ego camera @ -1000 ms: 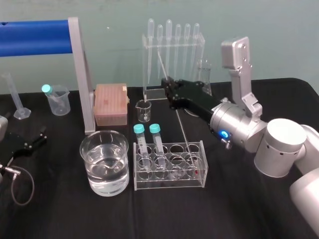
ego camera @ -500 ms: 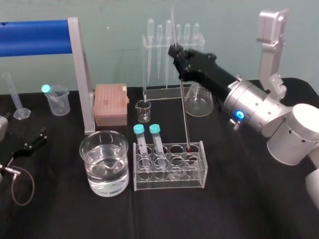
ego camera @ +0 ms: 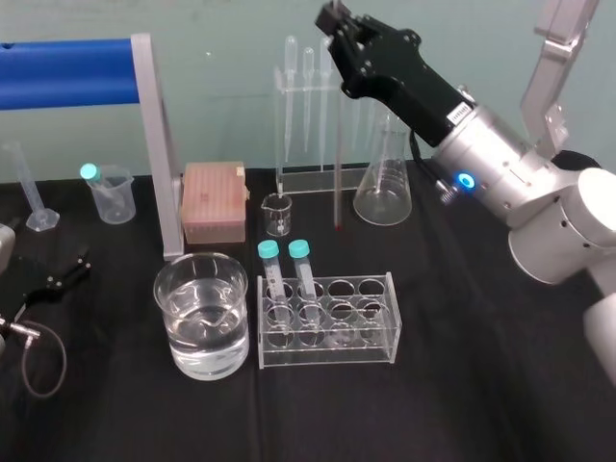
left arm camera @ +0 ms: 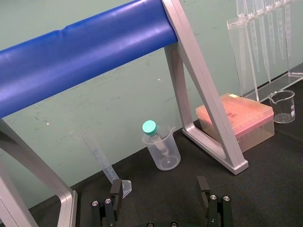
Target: Hold the thermometer with one hand and immerse one end into the beaker, then reinsert it into the test tube rack.
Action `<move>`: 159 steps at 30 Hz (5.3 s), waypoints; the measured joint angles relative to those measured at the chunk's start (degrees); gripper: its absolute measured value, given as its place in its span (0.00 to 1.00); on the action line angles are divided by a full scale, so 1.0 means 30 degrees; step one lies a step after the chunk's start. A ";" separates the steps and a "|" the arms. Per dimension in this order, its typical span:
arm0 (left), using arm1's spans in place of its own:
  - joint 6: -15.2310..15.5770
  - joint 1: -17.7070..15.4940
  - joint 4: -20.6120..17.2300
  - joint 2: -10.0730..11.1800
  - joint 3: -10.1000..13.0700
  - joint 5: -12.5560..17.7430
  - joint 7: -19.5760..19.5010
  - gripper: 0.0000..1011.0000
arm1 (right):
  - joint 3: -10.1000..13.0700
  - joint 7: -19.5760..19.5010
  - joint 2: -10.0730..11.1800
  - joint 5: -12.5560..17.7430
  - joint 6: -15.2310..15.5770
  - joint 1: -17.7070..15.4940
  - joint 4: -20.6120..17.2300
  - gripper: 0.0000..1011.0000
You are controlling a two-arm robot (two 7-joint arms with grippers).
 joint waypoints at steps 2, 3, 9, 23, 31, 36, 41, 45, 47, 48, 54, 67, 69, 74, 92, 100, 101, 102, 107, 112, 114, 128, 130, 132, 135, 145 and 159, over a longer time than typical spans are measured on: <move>0.0000 0.0000 0.0000 0.0000 0.0001 0.0000 0.0000 1.00 | -0.0141 0.0275 -0.0082 0.0174 -0.0229 0.0238 0.0234 0.06; 0.0000 -0.0001 0.0000 -0.0001 0.0001 0.0000 0.0000 1.00 | -0.0295 0.0557 -0.0159 0.0319 -0.0482 0.0438 0.0460 0.06; 0.0000 0.0000 0.0000 -0.0001 0.0001 0.0000 0.0000 1.00 | -0.1002 0.1676 -0.0524 0.0841 -0.1372 0.1184 0.1281 0.06; 0.0000 0.0000 0.0000 0.0000 0.0001 0.0000 0.0000 1.00 | -0.2884 0.4113 -0.1754 0.2234 -0.2490 0.2739 0.3536 0.06; 0.0001 0.0000 0.0000 0.0000 0.0001 0.0000 0.0000 1.00 | -0.3934 0.5079 -0.2134 0.2828 -0.2497 0.3072 0.4190 0.06; 0.0000 -0.0001 0.0000 -0.0001 0.0000 -0.0001 0.0000 1.00 | -0.4457 0.5524 -0.2167 0.3149 -0.2489 0.3066 0.4322 0.06; 0.0000 -0.0001 0.0000 -0.0001 0.0001 0.0000 0.0000 1.00 | -0.4894 0.5841 -0.2232 0.3189 -0.2565 0.3127 0.4723 0.06; 0.0001 0.0000 0.0000 -0.0001 0.0001 -0.0001 0.0000 1.00 | -0.5297 0.6008 -0.2353 0.2971 -0.2778 0.3298 0.5358 0.06; 0.0000 0.0000 0.0000 0.0000 0.0001 -0.0001 0.0000 1.00 | -0.5453 0.6094 -0.2427 0.2806 -0.2878 0.3395 0.5742 0.06; 0.0001 0.0000 0.0000 0.0000 0.0001 -0.0001 0.0000 1.00 | -0.5504 0.6131 -0.2453 0.2752 -0.2903 0.3433 0.5862 0.06; 0.0000 0.0001 0.0000 0.0000 0.0001 -0.0001 0.0000 1.00 | -0.5830 0.6434 -0.2747 0.2443 -0.3069 0.3765 0.6980 0.06; 0.0001 0.0000 0.0000 0.0000 0.0001 0.0000 0.0000 1.00 | -0.6036 0.6837 -0.3300 0.2099 -0.3318 0.4009 0.8704 0.06; 0.0000 0.0000 0.0000 0.0000 0.0000 -0.0001 0.0000 1.00 | -0.6023 0.6921 -0.3372 0.2099 -0.3319 0.4011 0.8957 0.06; 0.0000 0.0000 0.0000 -0.0001 0.0000 -0.0001 0.0000 1.00 | -0.5975 0.7061 -0.3492 0.2104 -0.3327 0.4021 0.9363 0.06; 0.0001 0.0000 0.0000 0.0000 0.0001 0.0000 0.0000 1.00 | -0.5951 0.7676 -0.3515 0.1949 -0.3426 0.3890 0.9961 0.06; 0.0000 0.0000 0.0000 0.0000 0.0001 -0.0001 0.0000 1.00 | -0.5786 0.7922 -0.3498 0.2128 -0.3569 0.3769 1.0012 0.06; 0.0000 0.0000 0.0001 0.0000 0.0001 0.0000 0.0000 1.00 | -0.5771 0.7948 -0.3488 0.2139 -0.3587 0.3737 1.0002 0.06; 0.0000 0.0000 0.0000 -0.0001 0.0001 0.0000 0.0001 1.00 | -0.5767 0.7966 -0.3476 0.2146 -0.3593 0.3718 0.9988 0.06; 0.0000 0.0000 0.0000 0.0000 0.0001 -0.0001 0.0000 1.00 | -0.5754 0.8025 -0.3429 0.2174 -0.3612 0.3667 0.9902 0.06; 0.0000 0.0000 0.0000 0.0000 0.0001 0.0000 0.0000 1.00 | -0.5754 0.8020 -0.3433 0.2182 -0.3612 0.3667 0.9902 0.06; 0.0001 0.0000 0.0000 0.0000 0.0001 0.0000 0.0000 1.00 | -0.5757 0.8014 -0.3436 0.2183 -0.3612 0.3668 0.9903 0.06; 0.0001 0.0000 0.0000 0.0000 0.0001 -0.0001 0.0000 1.00 | -0.5758 0.8001 -0.3448 0.2183 -0.3610 0.3686 0.9911 0.06; 0.0000 -0.0001 0.0000 0.0000 0.0001 -0.0001 0.0000 1.00 | -0.5757 0.8002 -0.3448 0.2182 -0.3610 0.3692 0.9911 0.06; 0.0000 0.0000 0.0000 -0.0001 0.0000 0.0000 0.0000 1.00 | -0.5757 0.8000 -0.3449 0.2183 -0.3610 0.3694 0.9910 0.06; -0.0001 0.0000 0.0000 0.0000 0.0000 -0.0001 0.0000 1.00 | -0.5757 0.7995 -0.3449 0.2182 -0.3608 0.3698 0.9911 0.06; 0.0000 0.0000 0.0001 -0.0001 0.0001 0.0000 0.0000 1.00 | -0.5757 0.7974 -0.3449 0.2181 -0.3596 0.3698 0.9911 0.06; 0.0000 -0.0001 0.0000 -0.0001 0.0000 -0.0001 0.0000 1.00 | -0.5757 0.7964 -0.3449 0.2181 -0.3589 0.3697 0.9910 0.06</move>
